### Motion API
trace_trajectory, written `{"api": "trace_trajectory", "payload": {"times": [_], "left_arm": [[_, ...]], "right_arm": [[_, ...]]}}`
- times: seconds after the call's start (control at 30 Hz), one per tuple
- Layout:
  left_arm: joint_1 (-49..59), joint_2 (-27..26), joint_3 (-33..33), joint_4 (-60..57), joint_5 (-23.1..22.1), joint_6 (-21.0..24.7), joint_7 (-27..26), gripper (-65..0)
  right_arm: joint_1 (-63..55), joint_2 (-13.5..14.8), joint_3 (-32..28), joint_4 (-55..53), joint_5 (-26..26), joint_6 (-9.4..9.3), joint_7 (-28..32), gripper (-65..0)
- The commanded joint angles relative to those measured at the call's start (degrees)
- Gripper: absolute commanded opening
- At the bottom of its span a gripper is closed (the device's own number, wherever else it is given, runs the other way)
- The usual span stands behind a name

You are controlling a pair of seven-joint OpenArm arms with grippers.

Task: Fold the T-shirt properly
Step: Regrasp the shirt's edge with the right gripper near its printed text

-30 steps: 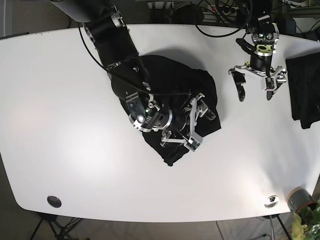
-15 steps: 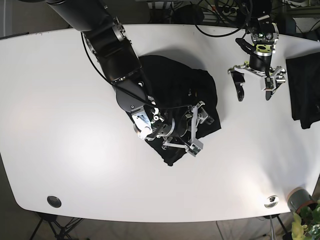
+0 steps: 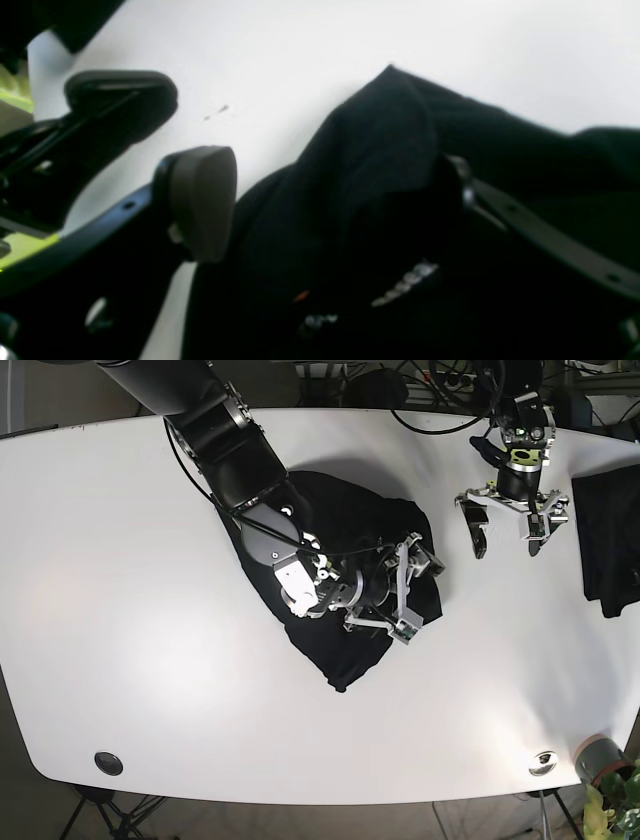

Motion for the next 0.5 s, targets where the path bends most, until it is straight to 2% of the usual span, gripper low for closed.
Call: {"api": "trace_trajectory", "payload": {"times": [0.0,0.23,0.47], "left_arm": [[-0.19,-0.39,-0.10,0.80,-0.47,0.05,-1.68,-12.5],[-0.19,-0.39,-0.19,0.71,-0.47,0.05,-1.68,-12.5],[-0.19,-0.39,-0.10,0.71,-0.47,0.05,-1.68,-12.5]], "right_arm": [[1.41,-0.95,0.04,1.35,1.04,0.37,1.42,-14.4],[1.32,-0.95,0.04,1.09,0.69,0.28,4.06,-29.3],[1.32,-0.95,0.04,-0.32,0.60,0.28,4.85,-30.6]]}}
